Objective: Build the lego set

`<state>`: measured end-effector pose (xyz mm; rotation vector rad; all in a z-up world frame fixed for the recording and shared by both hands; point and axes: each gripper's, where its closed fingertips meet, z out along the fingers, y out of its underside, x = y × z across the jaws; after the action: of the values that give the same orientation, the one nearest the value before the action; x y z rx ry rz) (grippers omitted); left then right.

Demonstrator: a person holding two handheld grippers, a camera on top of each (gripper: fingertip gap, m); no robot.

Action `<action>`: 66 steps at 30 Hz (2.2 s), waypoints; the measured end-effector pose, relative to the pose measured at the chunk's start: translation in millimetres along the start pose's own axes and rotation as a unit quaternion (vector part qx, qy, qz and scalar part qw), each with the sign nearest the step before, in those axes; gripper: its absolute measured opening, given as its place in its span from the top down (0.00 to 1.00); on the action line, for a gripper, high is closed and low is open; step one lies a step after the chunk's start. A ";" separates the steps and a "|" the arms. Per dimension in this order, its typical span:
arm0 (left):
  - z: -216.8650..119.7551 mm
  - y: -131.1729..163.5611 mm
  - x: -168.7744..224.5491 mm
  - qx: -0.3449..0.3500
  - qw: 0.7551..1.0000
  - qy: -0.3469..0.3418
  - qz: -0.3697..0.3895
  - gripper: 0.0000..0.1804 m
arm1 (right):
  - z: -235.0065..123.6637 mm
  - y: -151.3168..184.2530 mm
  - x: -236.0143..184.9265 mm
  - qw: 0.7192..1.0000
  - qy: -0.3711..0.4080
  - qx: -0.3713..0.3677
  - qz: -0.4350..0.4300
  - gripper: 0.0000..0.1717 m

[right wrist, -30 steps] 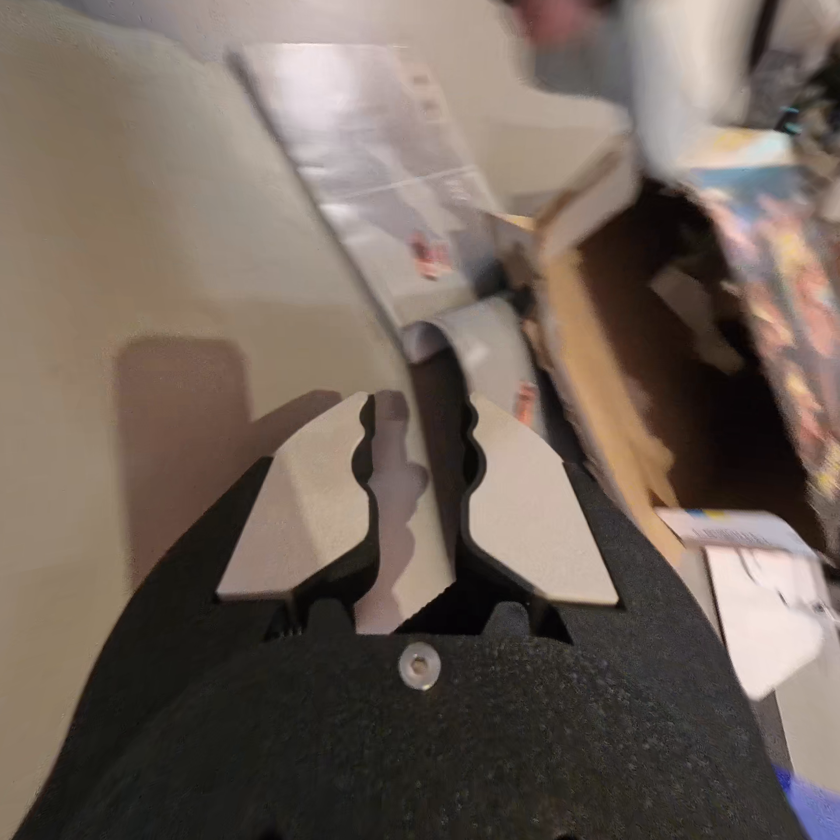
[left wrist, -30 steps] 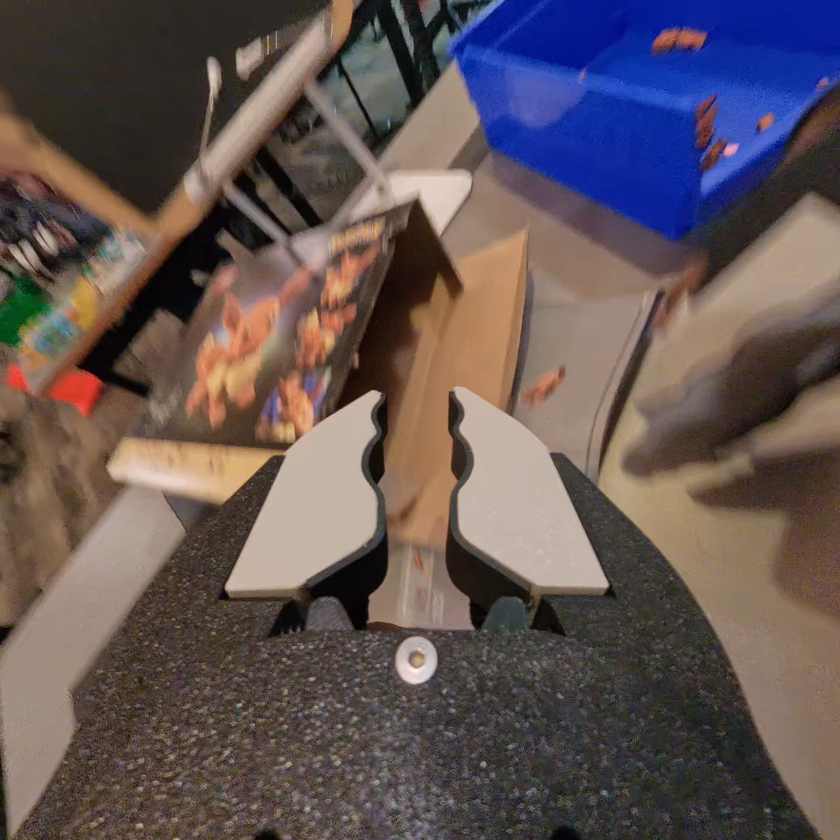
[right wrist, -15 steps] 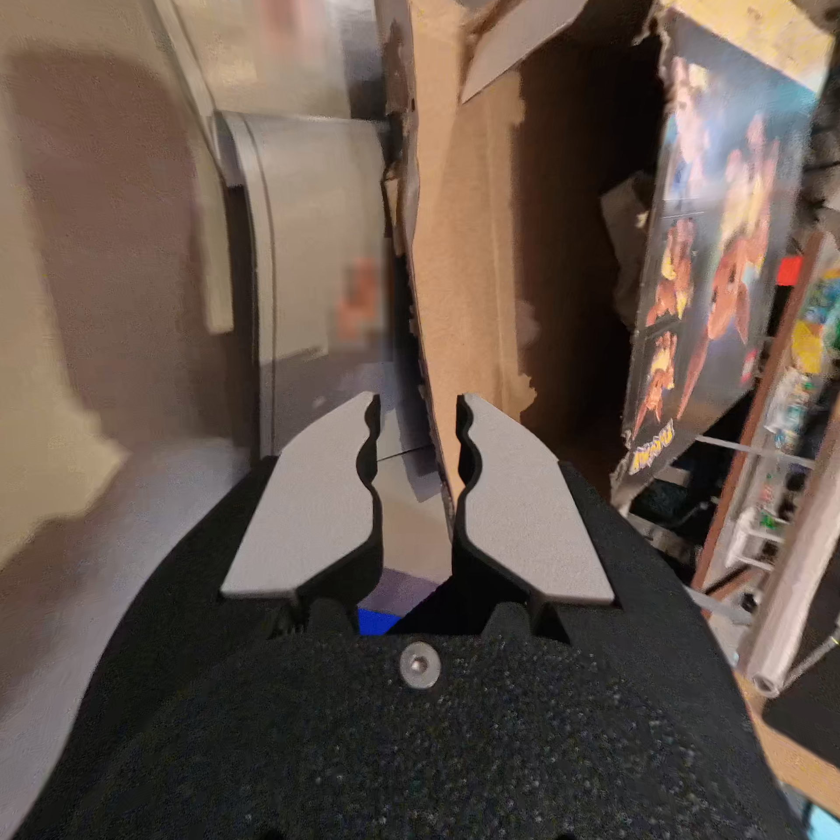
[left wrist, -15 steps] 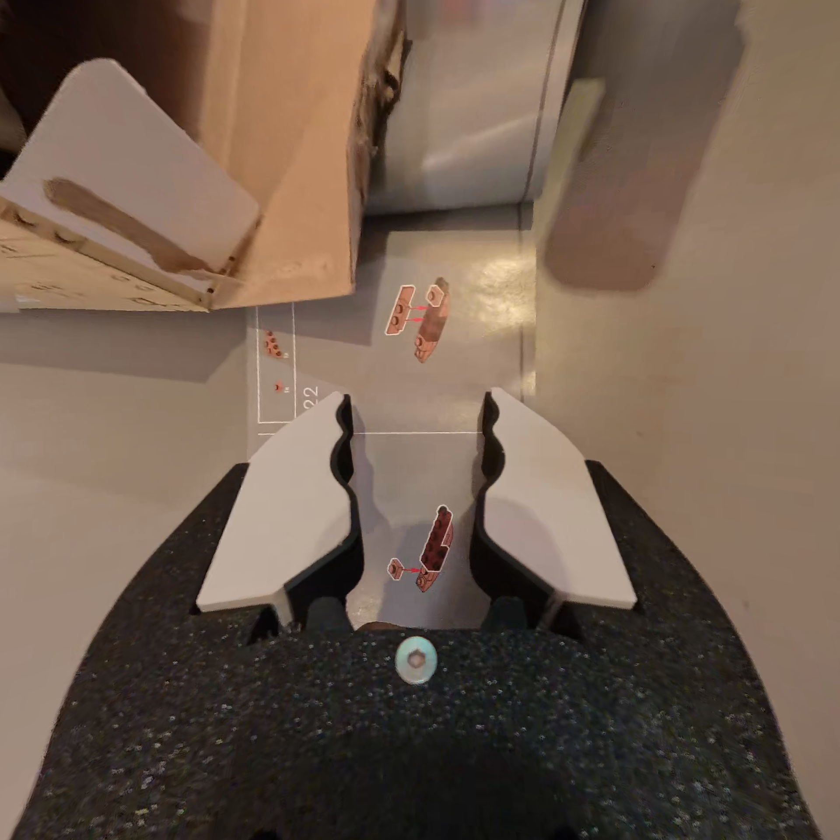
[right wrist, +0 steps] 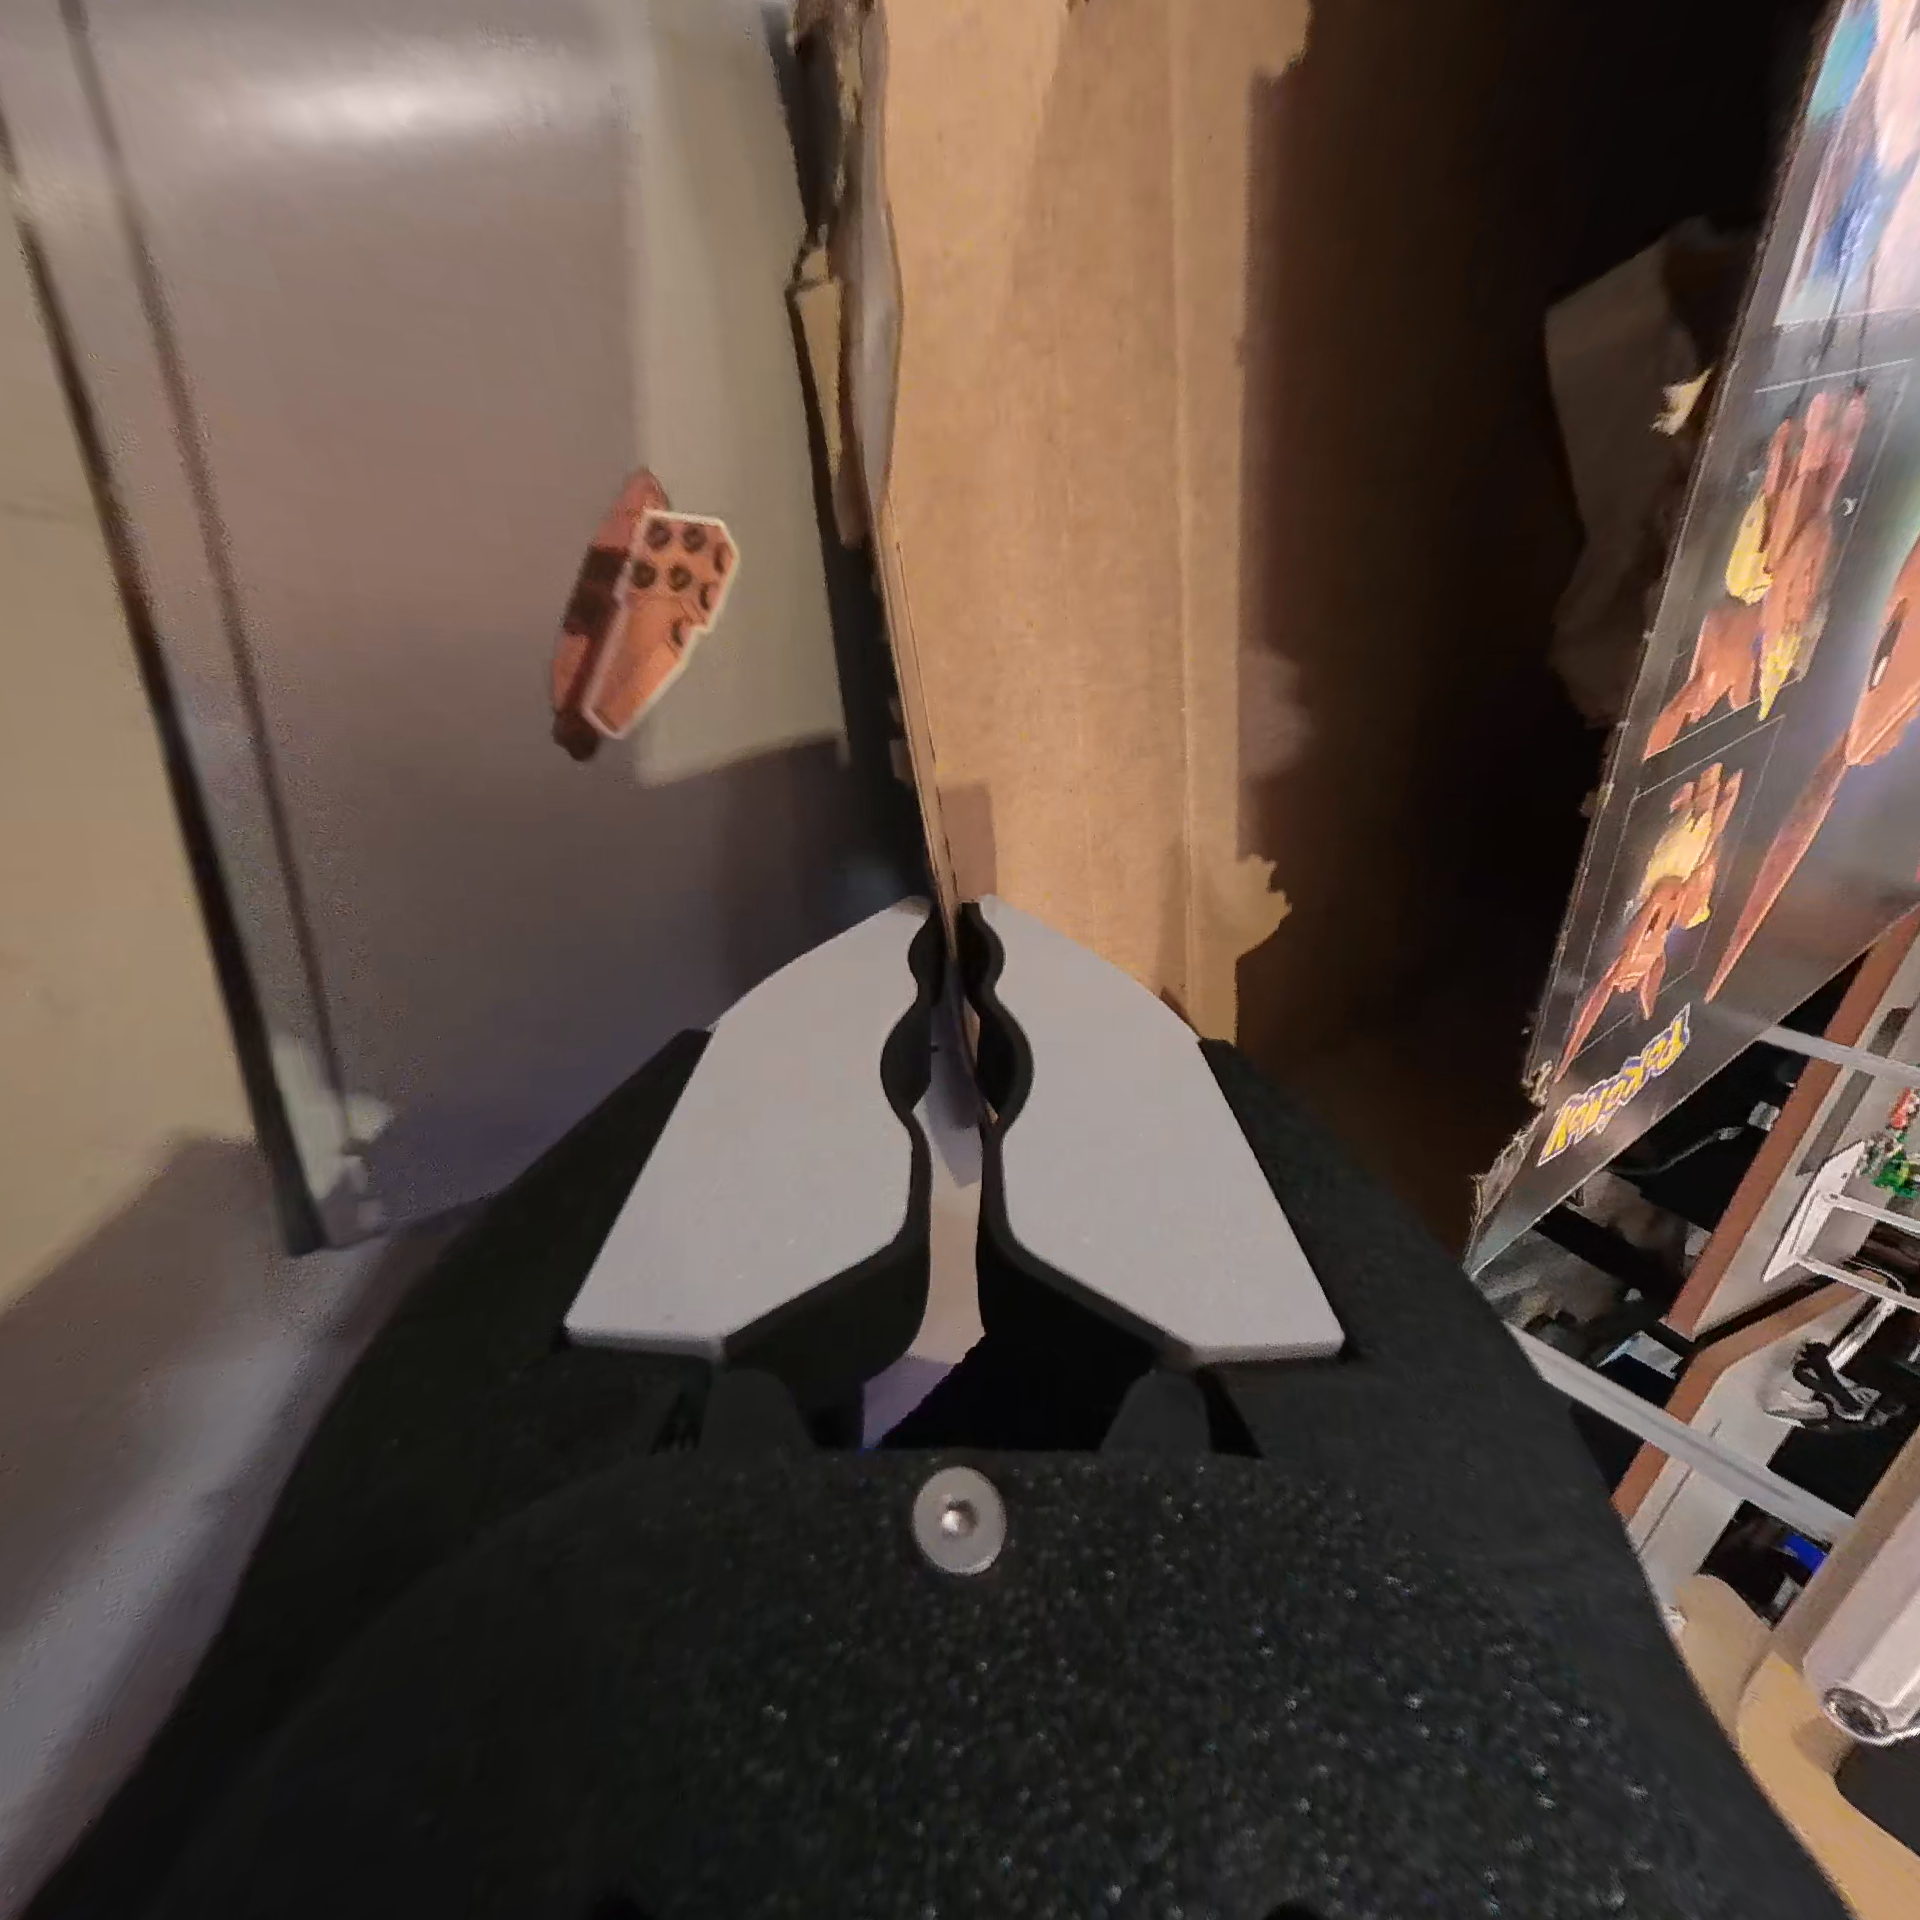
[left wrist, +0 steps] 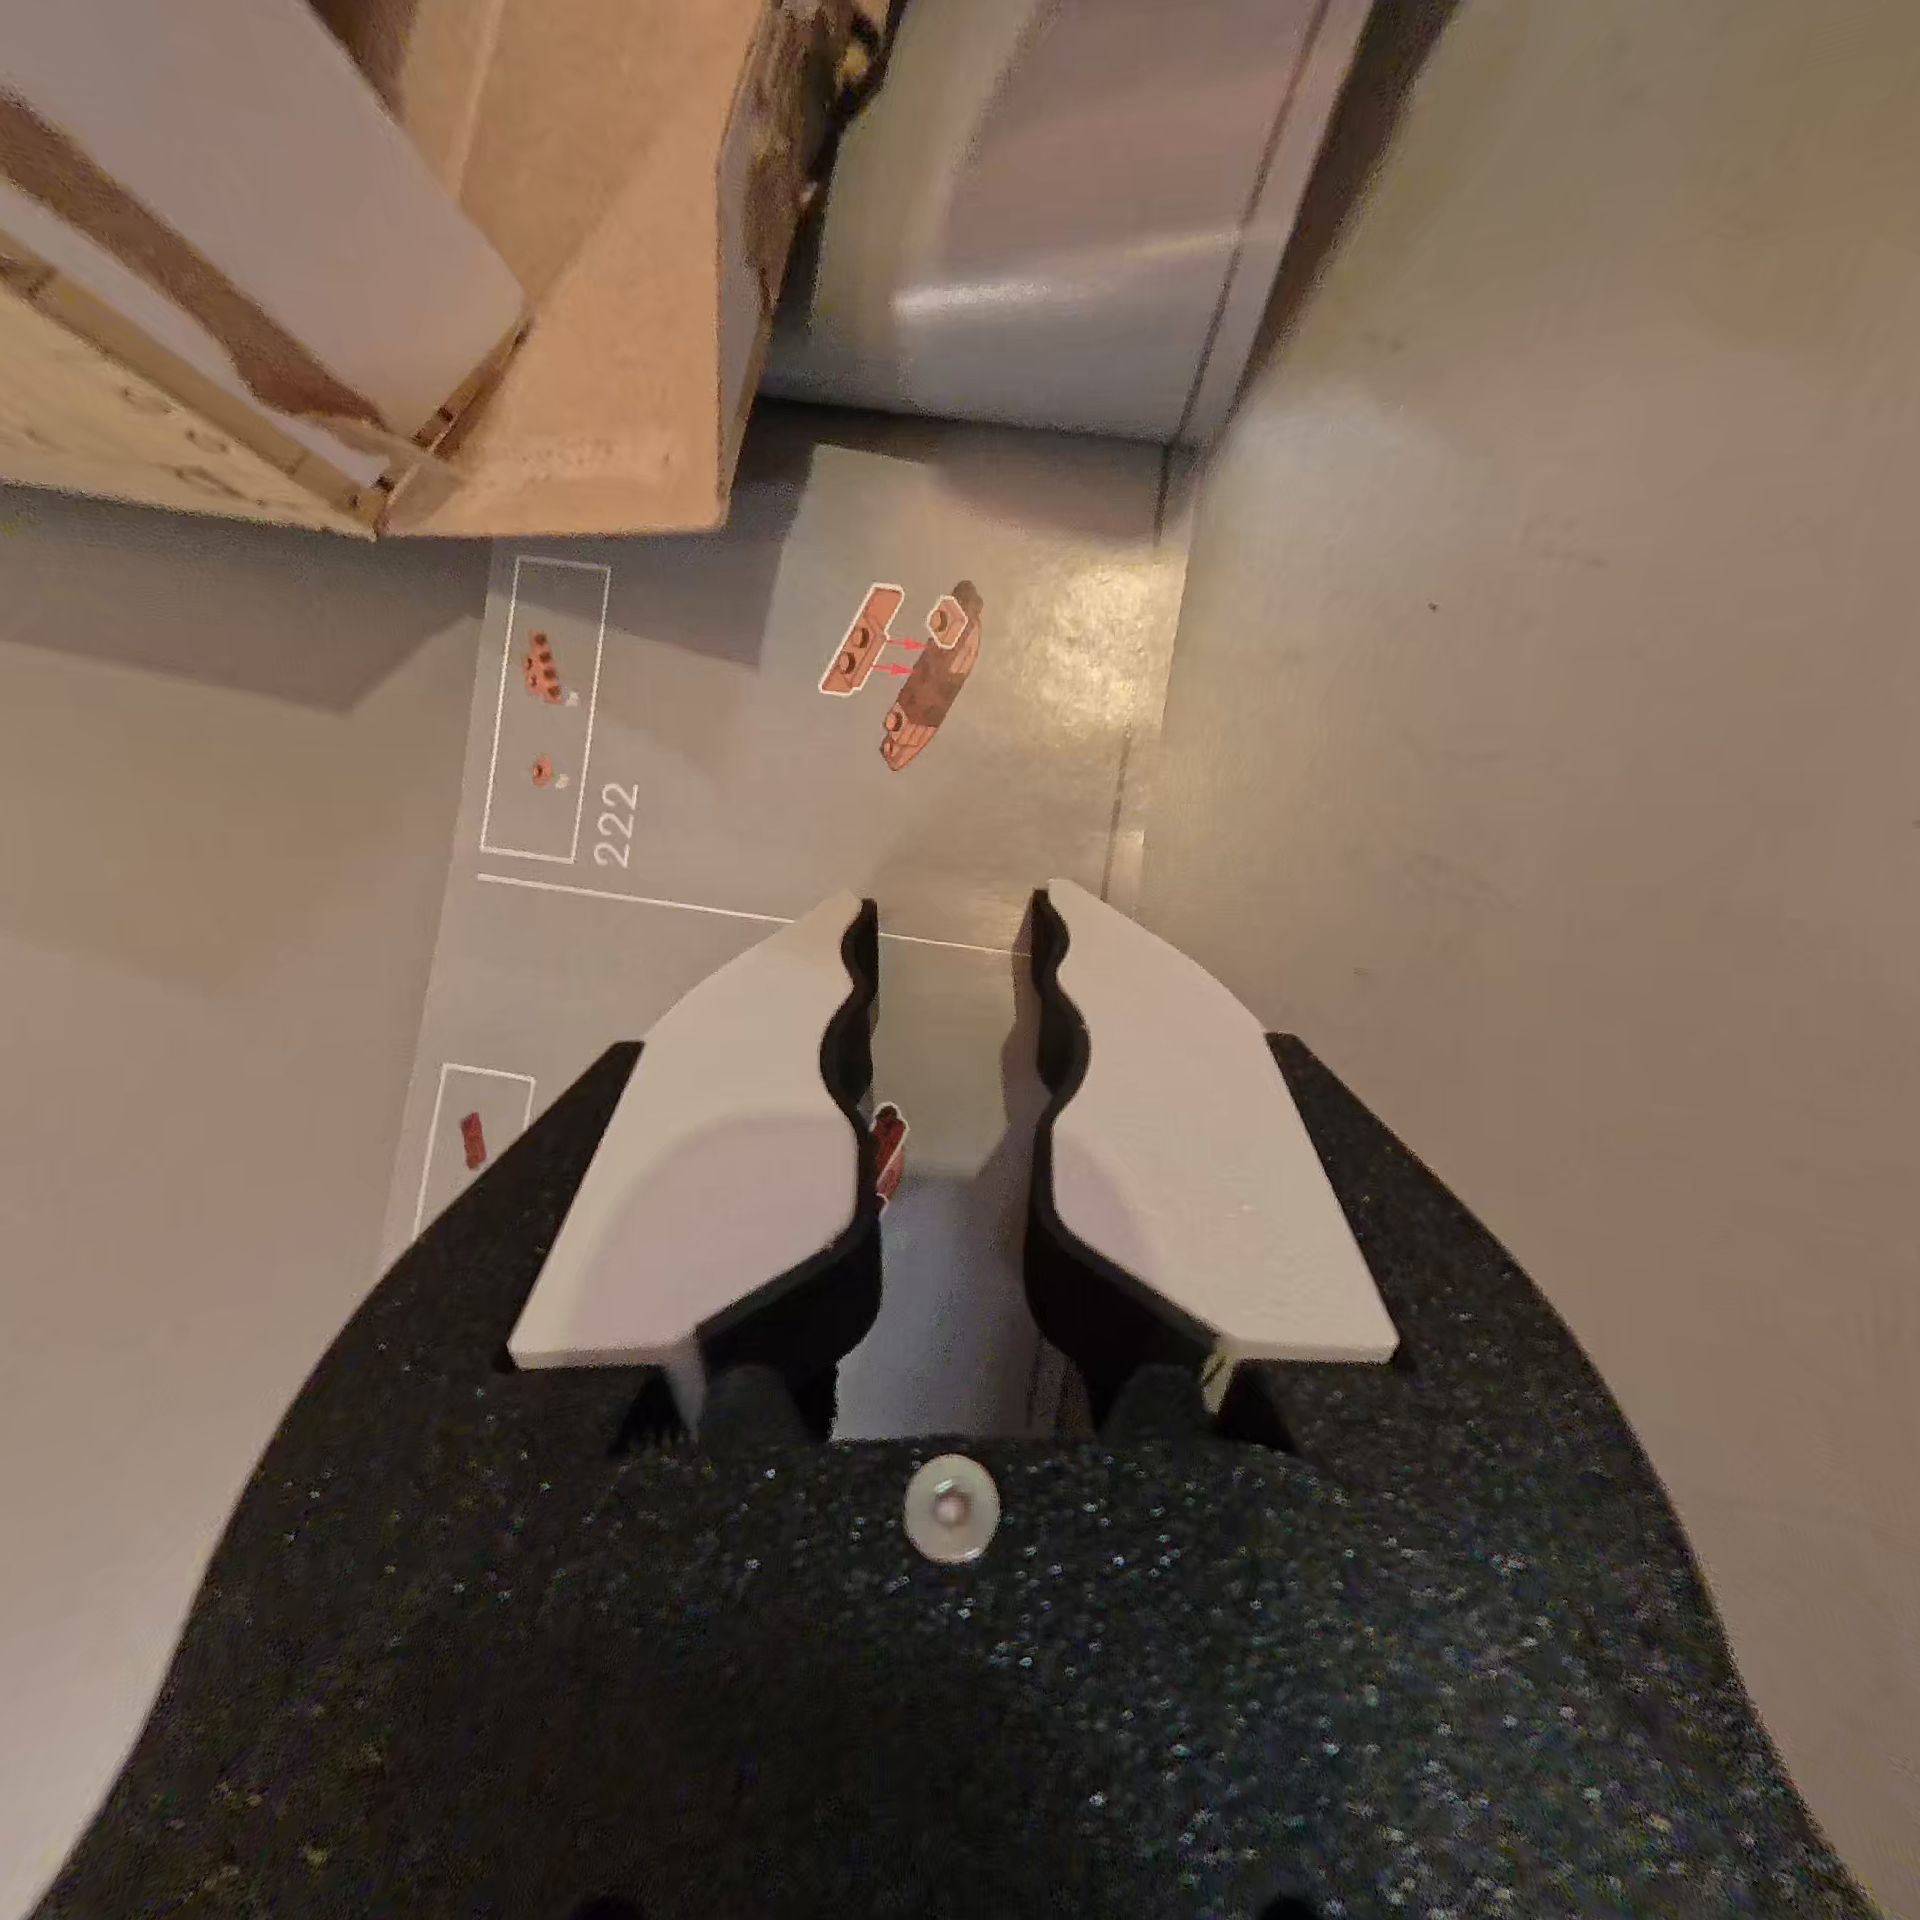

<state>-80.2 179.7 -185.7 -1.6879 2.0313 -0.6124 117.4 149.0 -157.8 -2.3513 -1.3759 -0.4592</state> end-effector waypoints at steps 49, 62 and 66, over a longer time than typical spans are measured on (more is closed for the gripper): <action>15.2 -28.5 -34.5 -0.035 0.959 -0.282 -0.003 0.78 | -9.9 -7.8 23.2 0.995 0.056 0.037 0.068 0.97; 10.6 -30.5 -32.0 -0.036 0.951 -0.308 -0.002 0.77 | -12.0 -10.1 29.5 0.993 0.064 0.043 0.084 0.97; 9.5 -29.9 -32.0 -0.011 0.959 -0.281 -0.027 0.76 | -14.4 -10.2 31.6 0.993 0.067 0.047 0.091 0.97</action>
<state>-45.4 205.8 -174.6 -1.6893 1.5910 -0.0974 122.0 170.6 -129.2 -2.2974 -1.0884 -0.4801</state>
